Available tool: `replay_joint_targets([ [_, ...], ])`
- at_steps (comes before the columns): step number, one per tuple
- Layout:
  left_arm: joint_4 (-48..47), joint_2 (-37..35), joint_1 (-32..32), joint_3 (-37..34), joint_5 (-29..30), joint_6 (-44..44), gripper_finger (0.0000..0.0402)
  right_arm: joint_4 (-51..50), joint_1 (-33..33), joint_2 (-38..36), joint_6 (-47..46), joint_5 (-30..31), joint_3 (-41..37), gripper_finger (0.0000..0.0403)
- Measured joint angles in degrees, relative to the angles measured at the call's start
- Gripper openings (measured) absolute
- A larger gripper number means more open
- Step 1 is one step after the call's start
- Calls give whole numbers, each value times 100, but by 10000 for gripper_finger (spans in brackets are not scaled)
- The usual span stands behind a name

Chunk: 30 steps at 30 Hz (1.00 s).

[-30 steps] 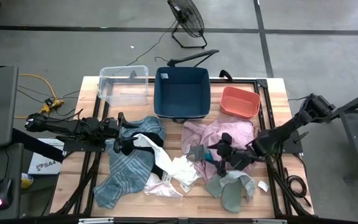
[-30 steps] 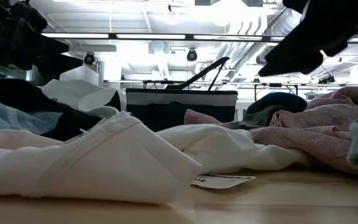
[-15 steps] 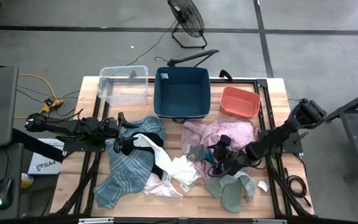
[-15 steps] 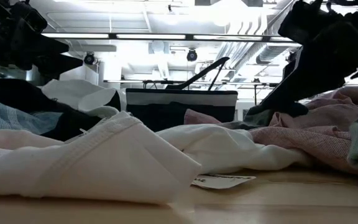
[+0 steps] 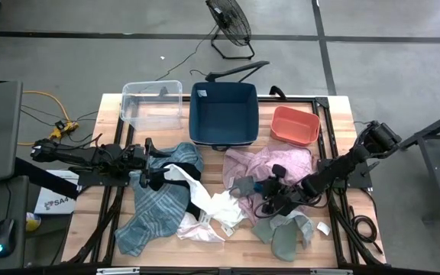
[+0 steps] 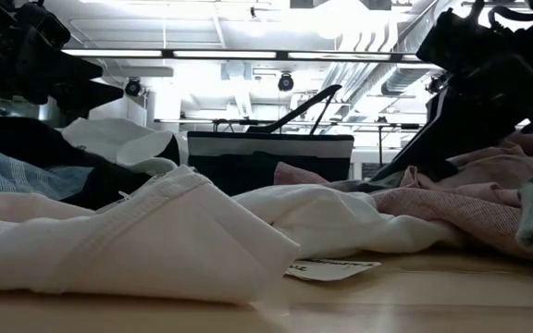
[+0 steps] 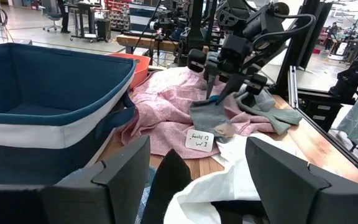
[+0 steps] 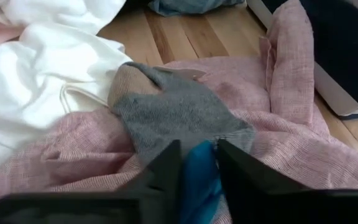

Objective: Pick & Place Cloths
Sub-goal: Put the gray sock into the orange bin

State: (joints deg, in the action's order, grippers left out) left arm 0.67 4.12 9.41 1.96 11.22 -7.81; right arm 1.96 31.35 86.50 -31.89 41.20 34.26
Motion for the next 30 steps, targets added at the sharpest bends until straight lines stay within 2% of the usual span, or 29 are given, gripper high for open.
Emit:
replay_joint_targets([
  [3, 0, 0, 0, 0, 0, 0, 257, -7, 0, 0, 1, -84, 0, 31],
  [5, 0, 0, -1, 0, 0, 0, 257, 8, 0, 0, 4, -119, 0, 12],
  [10, 0, 0, 0, 0, -2, 0, 257, -52, -24, 2, 78, 9, 256, 6],
  [16, 1, -1, -1, 0, 0, 0, 257, -688, -259, 2, 503, 94, 993, 5],
  [23, 0, 0, -1, 0, -2, 0, 257, -2360, -625, -35, 322, 123, 2074, 5],
  [30, 0, -2, -2, 0, 0, -2, 257, -4129, -710, -148, 160, 488, 3216, 5],
])
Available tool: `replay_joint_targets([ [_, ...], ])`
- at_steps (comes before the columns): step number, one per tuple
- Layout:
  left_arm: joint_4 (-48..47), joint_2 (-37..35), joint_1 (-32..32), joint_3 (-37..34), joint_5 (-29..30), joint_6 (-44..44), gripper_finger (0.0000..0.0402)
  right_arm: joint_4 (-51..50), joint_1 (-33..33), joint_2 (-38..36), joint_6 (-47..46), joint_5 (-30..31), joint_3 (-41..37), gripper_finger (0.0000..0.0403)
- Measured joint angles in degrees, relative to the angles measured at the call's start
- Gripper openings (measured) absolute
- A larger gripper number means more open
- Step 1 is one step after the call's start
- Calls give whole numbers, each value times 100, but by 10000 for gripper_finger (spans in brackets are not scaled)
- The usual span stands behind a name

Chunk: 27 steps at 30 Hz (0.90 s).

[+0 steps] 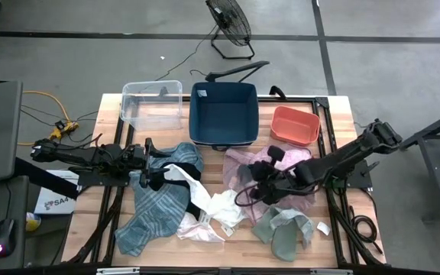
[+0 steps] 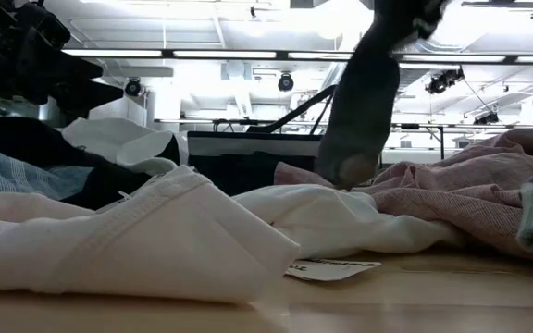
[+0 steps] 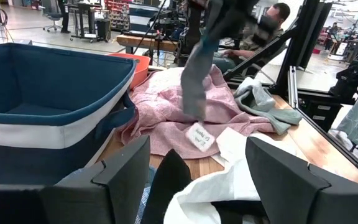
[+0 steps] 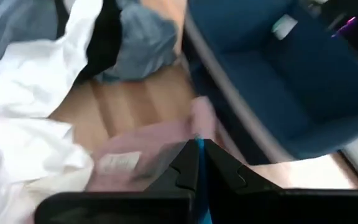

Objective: Pick & Place Cloths
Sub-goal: Put the gray sock into the orange bin

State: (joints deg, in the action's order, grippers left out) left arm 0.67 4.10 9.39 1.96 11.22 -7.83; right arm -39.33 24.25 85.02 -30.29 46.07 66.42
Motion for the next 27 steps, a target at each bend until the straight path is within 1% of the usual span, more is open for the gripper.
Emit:
replay_joint_targets([
  [4, 1, 2, 1, 0, -2, 2, 257, -621, 9, -185, -16, 211, 529, 4],
  [8, 0, 2, 2, 0, -2, 2, 257, -1268, 11, -486, -235, 489, 789, 4],
  [11, 0, 1, 0, 0, -2, 1, 257, -1922, -6, -762, -663, 690, 833, 4],
  [18, 0, 2, 0, 0, -2, 2, 257, -3535, -182, -1278, -2040, 1082, 834, 4],
  [22, 0, 1, 0, 0, -2, 1, 257, -4212, -505, -1369, -2473, 1103, 832, 4],
  [27, 0, 2, 2, 0, -2, 2, 257, -4734, -1128, -1338, -2531, 967, 832, 4],
])
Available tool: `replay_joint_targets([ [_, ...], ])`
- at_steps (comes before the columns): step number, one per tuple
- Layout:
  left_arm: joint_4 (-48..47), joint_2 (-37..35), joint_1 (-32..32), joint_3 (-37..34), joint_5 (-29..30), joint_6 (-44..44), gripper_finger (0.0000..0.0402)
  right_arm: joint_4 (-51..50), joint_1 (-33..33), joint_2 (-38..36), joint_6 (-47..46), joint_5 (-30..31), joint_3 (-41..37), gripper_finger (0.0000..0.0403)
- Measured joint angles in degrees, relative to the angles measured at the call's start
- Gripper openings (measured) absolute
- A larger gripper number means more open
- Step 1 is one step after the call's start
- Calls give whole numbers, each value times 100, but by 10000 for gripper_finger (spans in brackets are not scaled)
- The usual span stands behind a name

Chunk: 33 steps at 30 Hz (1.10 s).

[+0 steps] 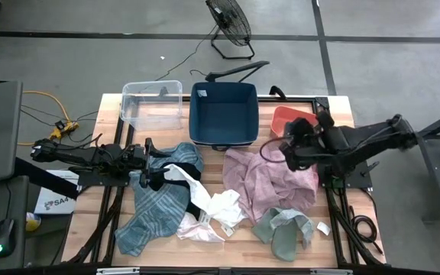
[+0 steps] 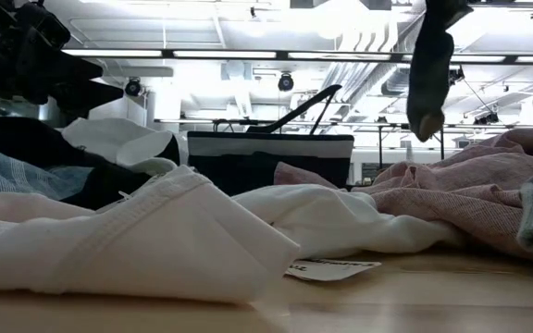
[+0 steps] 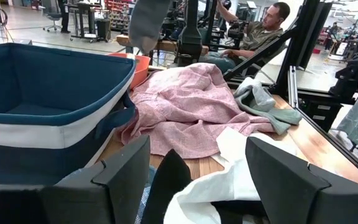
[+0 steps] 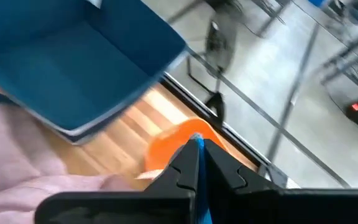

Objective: Pick & Place Cloths
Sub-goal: Put the gray sock into the orange bin

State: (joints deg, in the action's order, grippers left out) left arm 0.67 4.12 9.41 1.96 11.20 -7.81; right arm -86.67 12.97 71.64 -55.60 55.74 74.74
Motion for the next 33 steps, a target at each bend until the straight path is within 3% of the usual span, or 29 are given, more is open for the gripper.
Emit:
replay_joint_targets([
  [14, 0, 0, -1, 0, 0, 0, 257, -234, -2072, 7, 169, -777, -814, 4],
  [33, 0, -1, -1, 0, 0, 0, 257, 2512, -3691, 7, 372, -2068, -2162, 4],
])
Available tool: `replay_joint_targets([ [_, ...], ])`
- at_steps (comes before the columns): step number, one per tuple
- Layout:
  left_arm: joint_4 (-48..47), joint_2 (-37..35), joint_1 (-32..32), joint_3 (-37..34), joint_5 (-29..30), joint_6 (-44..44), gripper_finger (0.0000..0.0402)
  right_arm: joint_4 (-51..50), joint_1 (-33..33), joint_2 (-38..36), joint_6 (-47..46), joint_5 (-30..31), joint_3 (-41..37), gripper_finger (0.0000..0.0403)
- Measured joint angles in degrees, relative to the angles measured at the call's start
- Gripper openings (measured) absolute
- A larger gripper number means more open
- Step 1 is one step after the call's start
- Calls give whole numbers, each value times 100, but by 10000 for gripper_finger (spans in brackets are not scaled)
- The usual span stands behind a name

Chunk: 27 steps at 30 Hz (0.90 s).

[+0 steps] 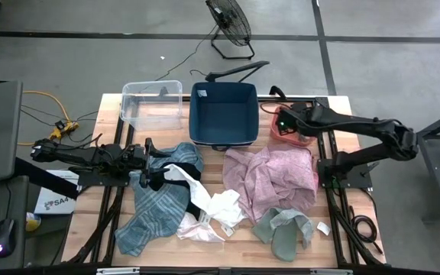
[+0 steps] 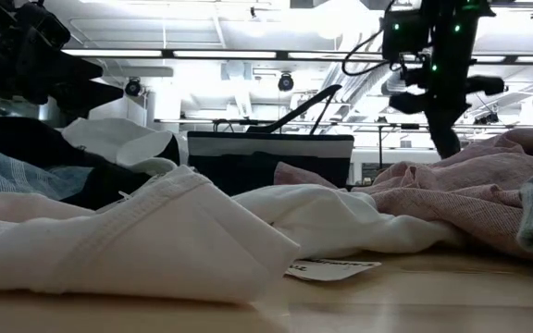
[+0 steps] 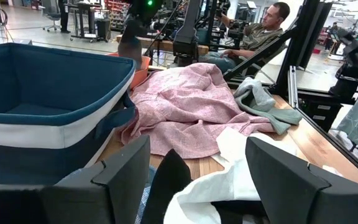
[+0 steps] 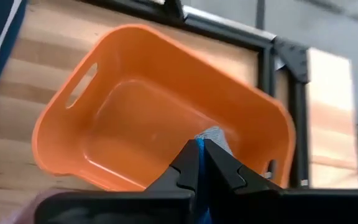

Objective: Pick & Place Cloths
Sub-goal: Put the gray sock into the orange bin

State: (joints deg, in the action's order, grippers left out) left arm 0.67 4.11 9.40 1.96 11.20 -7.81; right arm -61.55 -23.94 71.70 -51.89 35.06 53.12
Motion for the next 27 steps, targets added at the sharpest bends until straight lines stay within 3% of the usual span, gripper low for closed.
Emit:
replay_joint_targets([
  [4, 0, 0, 0, 0, 0, 0, 257, 596, -335, 0, 336, -342, -328, 4],
  [12, 0, 1, 1, 0, 0, 0, 257, 1855, -945, 2, 815, -445, -839, 4],
  [20, 0, 1, 1, 0, 1, -1, 257, 2073, -1057, 2, 980, -1085, -922, 8],
  [27, 0, 1, 0, 0, 0, 0, 257, 2073, -1061, 2, 844, -1136, -922, 80],
])
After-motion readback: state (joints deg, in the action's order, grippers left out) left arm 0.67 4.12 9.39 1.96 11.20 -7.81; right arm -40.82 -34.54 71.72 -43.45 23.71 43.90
